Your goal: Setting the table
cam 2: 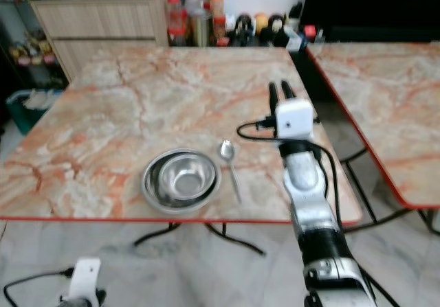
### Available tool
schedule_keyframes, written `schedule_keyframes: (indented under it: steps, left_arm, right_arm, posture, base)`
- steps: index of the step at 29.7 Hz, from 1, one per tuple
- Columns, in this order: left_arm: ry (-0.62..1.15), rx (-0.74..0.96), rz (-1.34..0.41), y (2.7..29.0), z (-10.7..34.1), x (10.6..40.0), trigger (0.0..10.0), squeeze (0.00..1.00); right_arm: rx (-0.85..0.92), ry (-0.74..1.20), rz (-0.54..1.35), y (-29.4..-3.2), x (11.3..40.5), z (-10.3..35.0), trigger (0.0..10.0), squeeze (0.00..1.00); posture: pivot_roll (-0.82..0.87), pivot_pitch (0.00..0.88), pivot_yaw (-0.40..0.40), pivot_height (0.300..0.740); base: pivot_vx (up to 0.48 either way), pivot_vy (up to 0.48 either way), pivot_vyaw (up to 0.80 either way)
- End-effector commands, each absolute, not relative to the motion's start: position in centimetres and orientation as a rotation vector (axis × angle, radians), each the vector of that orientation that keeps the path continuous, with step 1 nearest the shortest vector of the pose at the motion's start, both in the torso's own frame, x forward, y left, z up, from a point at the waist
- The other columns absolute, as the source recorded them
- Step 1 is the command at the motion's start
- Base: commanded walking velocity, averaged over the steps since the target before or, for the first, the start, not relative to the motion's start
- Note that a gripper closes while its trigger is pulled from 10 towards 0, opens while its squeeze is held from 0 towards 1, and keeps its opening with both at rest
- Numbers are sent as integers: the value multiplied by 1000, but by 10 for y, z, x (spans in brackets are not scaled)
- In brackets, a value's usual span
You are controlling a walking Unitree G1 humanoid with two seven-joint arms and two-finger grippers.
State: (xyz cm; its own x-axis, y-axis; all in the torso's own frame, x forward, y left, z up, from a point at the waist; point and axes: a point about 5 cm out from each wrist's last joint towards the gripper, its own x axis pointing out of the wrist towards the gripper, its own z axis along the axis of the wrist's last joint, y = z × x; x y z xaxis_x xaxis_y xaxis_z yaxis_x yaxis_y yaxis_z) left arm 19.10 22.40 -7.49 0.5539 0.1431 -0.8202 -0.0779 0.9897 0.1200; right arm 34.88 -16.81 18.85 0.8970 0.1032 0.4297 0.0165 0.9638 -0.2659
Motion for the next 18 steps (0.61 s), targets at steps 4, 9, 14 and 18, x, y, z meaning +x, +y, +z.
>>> schedule_keyframes:
  steps: [4,9,14,18]
  left_arm:
    - [977,80,139,229,-75,189,10000,0]
    - [982,83,137,230,-75,188,10000,0]
    - [984,87,133,231,-75,187,10000,0]
    - [989,105,112,231,-75,187,10000,0]
  right_arm:
    - [-265,-435,71,-159,348,183,10000,0]
    - [-275,-393,74,-156,344,171,10000,0]
    - [-259,-383,72,-156,343,168,10000,0]
    - [-265,-350,73,-157,341,160,10000,0]
  posture:
    - [13,0,-18,740]
    - [9,0,-13,740]
    - [11,0,-11,740]
    - [8,0,-10,740]
  base:
    - [0,-347,0]
    - [0,-314,0]
    - [0,-334,0]
    - [0,-323,156]
